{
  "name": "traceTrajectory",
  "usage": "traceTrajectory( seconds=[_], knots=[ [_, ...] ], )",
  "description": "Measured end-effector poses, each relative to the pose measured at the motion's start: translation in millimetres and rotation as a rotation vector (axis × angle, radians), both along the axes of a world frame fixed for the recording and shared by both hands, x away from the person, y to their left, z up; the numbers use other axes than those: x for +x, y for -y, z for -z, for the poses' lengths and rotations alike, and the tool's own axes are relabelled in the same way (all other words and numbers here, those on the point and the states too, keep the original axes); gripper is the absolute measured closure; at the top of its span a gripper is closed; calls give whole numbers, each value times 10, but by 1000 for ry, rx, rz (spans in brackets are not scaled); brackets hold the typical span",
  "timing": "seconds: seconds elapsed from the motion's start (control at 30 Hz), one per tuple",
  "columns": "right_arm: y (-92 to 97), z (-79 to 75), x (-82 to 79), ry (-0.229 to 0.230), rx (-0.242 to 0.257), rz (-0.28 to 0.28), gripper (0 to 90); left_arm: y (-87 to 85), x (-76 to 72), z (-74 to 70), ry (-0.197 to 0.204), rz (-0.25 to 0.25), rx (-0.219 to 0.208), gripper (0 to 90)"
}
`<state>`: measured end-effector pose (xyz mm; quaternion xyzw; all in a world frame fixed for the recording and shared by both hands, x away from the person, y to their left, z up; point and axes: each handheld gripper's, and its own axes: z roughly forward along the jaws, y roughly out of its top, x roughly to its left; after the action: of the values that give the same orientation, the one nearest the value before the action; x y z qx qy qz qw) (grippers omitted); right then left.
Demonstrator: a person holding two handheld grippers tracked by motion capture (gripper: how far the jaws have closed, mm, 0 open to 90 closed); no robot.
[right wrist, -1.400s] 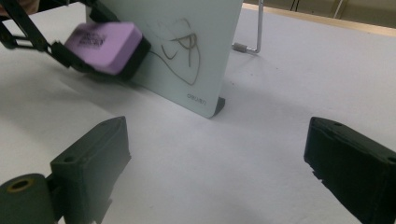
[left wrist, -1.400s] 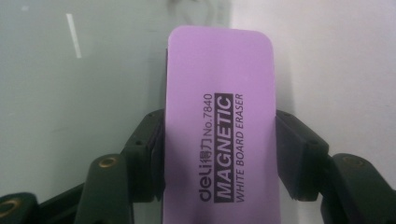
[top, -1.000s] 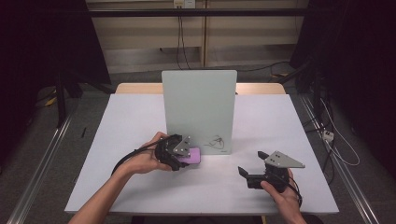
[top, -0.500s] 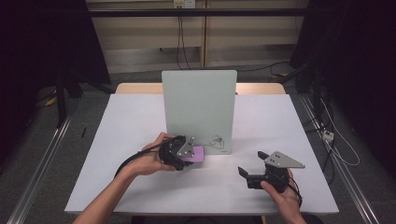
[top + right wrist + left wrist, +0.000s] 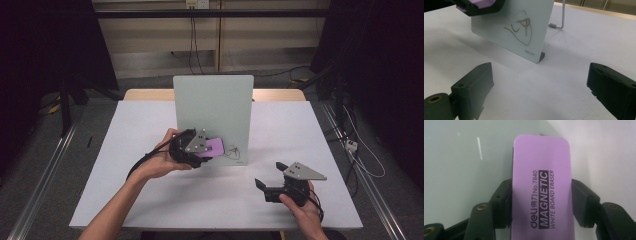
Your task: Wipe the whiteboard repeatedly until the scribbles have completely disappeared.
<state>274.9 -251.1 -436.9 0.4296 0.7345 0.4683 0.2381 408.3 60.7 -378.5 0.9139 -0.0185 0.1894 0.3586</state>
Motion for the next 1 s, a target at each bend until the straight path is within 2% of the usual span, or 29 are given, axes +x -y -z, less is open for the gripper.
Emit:
traceTrajectory(
  seconds=[0.1, 0.2, 0.3, 0.43, 0.5, 0.63, 0.73, 0.87, 0.93, 1.0],
  knots=[
    [-5, 2, 2, 0, 0, -2, 67, 40, -18, 32, 7, 1, 3, 410],
    [-7, 2, 3, 1, -1, -3, 67, 144, -53, 113, -6, 10, 4, 410],
    [-4, -1, -2, 0, -1, -2, 67, 276, -97, 216, -12, 31, 31, 410],
    [0, -2, -4, 1, 1, -2, 67, 439, -159, 375, -40, 59, 73, 410],
    [3, -3, -7, 1, 4, -5, 66, 500, -169, 422, -47, 79, 113, 410],
    [3, -5, -9, 3, 4, -7, 66, 618, -205, 467, -61, 83, 178, 410],
    [5, -6, -11, 3, 5, -7, 66, 641, -203, 424, -36, 67, 145, 411],
    [7, -5, -11, 3, 6, -6, 66, 538, -122, 170, -13, -1, 34, 411],
    [6, -5, -10, 3, 6, -7, 66, 492, -93, 57, 9, -27, 16, 411],
    [4, -4, -8, 3, 5, -7, 66, 489, -86, 27, 11, -35, 13, 411]
  ],
)
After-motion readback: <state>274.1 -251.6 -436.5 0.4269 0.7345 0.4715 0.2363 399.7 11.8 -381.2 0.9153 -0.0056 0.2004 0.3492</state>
